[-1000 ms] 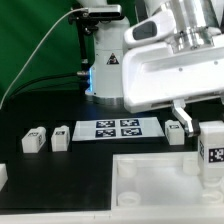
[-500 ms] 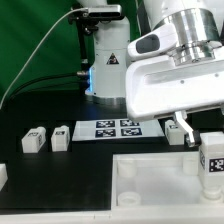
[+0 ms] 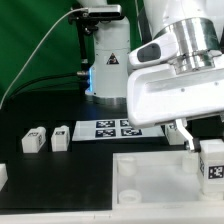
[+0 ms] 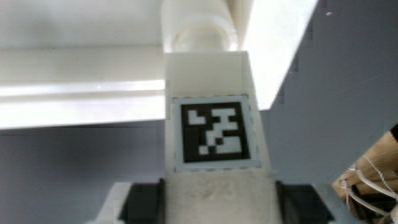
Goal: Assemble one leg
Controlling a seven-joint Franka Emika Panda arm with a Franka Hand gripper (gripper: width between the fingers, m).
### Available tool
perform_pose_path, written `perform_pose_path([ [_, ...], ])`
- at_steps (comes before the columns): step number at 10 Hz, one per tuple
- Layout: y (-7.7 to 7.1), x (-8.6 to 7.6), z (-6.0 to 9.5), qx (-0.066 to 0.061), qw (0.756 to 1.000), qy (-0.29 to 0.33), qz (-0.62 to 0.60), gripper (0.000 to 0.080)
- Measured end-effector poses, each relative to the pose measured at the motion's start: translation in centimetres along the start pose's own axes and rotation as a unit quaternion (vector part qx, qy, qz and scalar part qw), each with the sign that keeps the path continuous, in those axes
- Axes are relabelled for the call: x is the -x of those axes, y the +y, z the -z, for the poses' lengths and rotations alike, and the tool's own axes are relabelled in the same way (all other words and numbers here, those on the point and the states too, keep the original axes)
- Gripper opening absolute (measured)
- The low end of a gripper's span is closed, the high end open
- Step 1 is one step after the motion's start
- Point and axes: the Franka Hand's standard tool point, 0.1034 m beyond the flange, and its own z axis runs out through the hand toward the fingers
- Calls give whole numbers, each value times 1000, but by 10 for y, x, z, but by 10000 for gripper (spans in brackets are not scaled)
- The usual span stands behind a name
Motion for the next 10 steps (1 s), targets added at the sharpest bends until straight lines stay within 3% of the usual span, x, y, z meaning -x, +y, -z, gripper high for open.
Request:
perform_pose_path([
  [4, 1, 0, 0, 9, 1000, 3, -25, 294],
  [5, 1, 2, -1, 9, 1000, -1, -26, 355],
  [6, 1, 2, -1, 9, 1000, -2, -26, 489],
  [7, 1, 2, -1, 9, 1000, -3, -26, 489],
  [8, 1, 3, -2, 9, 1000, -3, -26, 614],
  [10, 1, 3, -2, 9, 1000, -3, -26, 639],
])
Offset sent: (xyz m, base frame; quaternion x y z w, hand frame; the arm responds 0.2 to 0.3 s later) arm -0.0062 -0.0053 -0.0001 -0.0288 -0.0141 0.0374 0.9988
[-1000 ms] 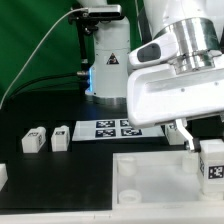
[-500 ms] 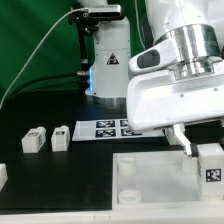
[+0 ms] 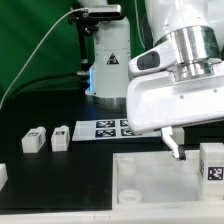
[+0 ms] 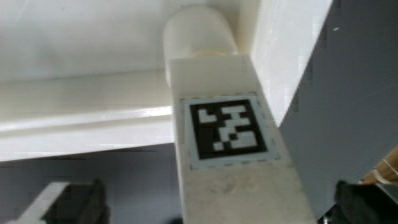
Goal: Assemble one leg
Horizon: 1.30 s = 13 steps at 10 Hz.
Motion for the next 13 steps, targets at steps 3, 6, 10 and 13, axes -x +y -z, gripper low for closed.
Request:
perform_pose_path([
  [3, 0, 0, 0, 0, 1000, 0, 0, 649],
  [6, 0, 0, 0, 0, 1000, 0, 0, 649],
  [10, -16, -21, 5, -16, 997, -72, -28, 649],
  [13, -16, -25, 1, -18, 990, -135, -44, 649],
])
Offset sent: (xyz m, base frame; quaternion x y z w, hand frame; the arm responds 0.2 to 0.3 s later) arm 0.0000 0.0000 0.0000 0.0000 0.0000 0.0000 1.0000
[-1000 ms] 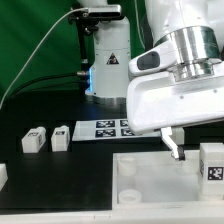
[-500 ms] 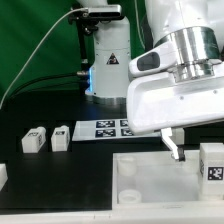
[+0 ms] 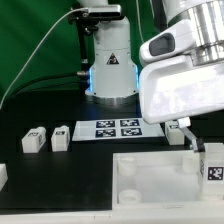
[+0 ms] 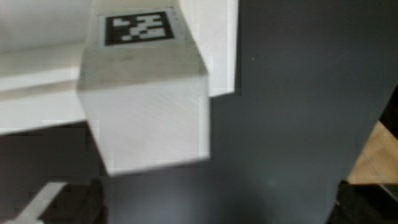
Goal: Assemble one leg
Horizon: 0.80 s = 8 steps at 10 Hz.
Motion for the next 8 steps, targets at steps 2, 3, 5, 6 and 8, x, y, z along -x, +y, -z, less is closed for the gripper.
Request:
perform_pose_path([
  [2, 15, 1, -3, -2, 996, -87, -7, 649],
  [3, 18, 10, -3, -6, 989, -145, -12, 649],
  [5, 17, 19, -8, -8, 979, -204, -25, 649],
  [6, 16, 23, -10, -7, 978, -208, -29, 649],
  [8, 17, 22, -10, -7, 978, -207, -29, 649],
])
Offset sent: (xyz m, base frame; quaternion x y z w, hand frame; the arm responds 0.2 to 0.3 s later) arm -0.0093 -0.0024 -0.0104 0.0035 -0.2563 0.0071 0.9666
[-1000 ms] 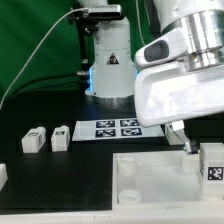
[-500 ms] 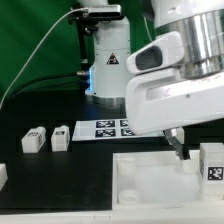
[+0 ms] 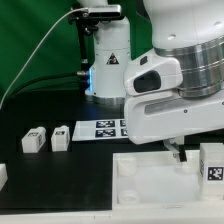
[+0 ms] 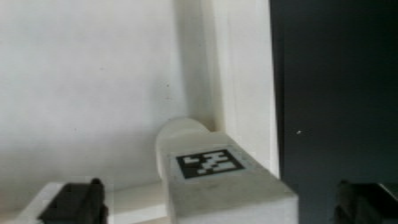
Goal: Assemble one leg
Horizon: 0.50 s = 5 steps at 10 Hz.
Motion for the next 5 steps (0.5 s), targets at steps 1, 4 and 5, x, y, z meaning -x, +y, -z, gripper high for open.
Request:
perform_pose_path([
  [1, 0, 0, 0, 0, 1000, 0, 0, 649],
  [4, 0, -2, 1, 16, 1000, 0, -13, 649],
  [5, 0, -7, 1, 31, 999, 5, -12, 649],
])
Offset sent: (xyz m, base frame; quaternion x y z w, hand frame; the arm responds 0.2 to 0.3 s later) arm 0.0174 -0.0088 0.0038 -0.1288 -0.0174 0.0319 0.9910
